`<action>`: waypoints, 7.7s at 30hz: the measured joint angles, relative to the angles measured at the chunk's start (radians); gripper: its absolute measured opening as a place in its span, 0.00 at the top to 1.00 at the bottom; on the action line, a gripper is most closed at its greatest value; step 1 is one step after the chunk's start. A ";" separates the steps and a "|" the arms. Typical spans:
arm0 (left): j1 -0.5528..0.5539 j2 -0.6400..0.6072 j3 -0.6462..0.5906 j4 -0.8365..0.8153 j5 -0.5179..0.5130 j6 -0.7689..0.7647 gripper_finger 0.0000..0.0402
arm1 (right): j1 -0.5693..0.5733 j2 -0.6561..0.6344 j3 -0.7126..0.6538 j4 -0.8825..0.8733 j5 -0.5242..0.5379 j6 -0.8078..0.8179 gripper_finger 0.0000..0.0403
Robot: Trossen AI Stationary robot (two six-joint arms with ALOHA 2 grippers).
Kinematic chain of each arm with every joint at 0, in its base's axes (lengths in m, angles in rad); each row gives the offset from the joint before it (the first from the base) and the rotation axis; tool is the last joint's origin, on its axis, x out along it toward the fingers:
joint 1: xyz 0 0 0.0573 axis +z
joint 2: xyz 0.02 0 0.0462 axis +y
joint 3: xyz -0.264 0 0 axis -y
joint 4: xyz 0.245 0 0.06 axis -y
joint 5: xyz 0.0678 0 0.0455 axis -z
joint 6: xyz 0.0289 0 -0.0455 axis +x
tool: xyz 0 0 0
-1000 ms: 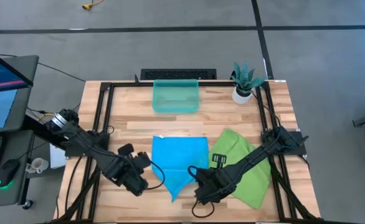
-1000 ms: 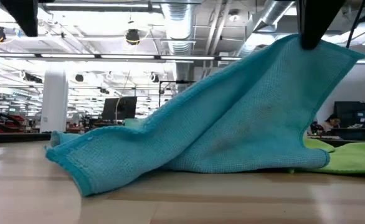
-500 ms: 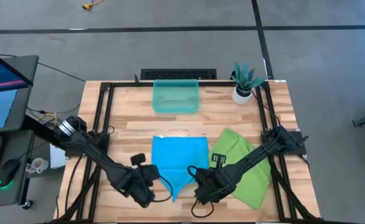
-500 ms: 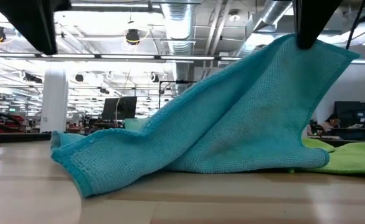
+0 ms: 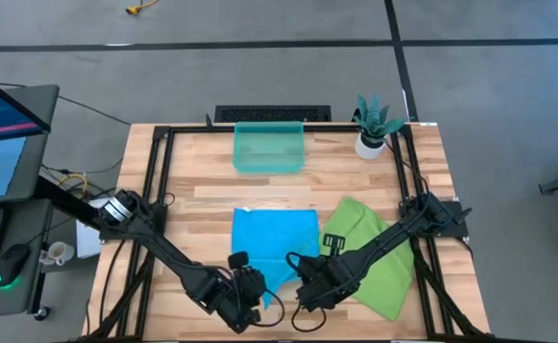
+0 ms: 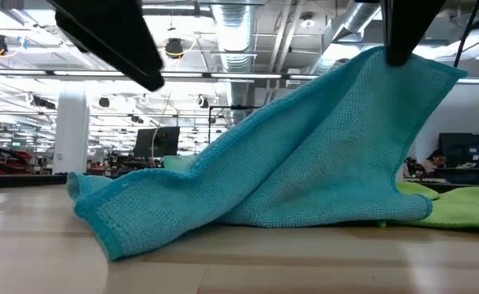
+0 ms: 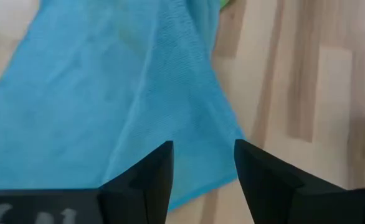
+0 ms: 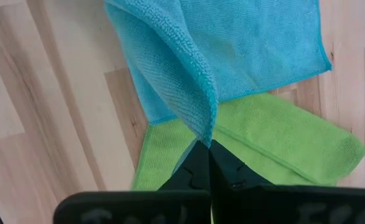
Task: Roll microfiber towels into tight, uniform cylinder then place into a basket
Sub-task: Fold the blue microfiber cloth
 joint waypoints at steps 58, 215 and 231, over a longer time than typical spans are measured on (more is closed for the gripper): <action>0.090 0.147 0.000 0.167 0.269 0.076 0.84 | -0.038 0.000 0.000 -0.020 -0.023 -0.023 0.99; 0.039 -0.121 -0.068 -0.613 0.011 -0.049 0.80 | -0.401 0.020 -0.250 0.238 -0.012 -0.600 0.61; -0.098 -0.179 -0.216 -0.444 -0.281 -0.242 0.80 | -0.320 -0.214 -0.402 0.356 -0.011 -0.600 0.51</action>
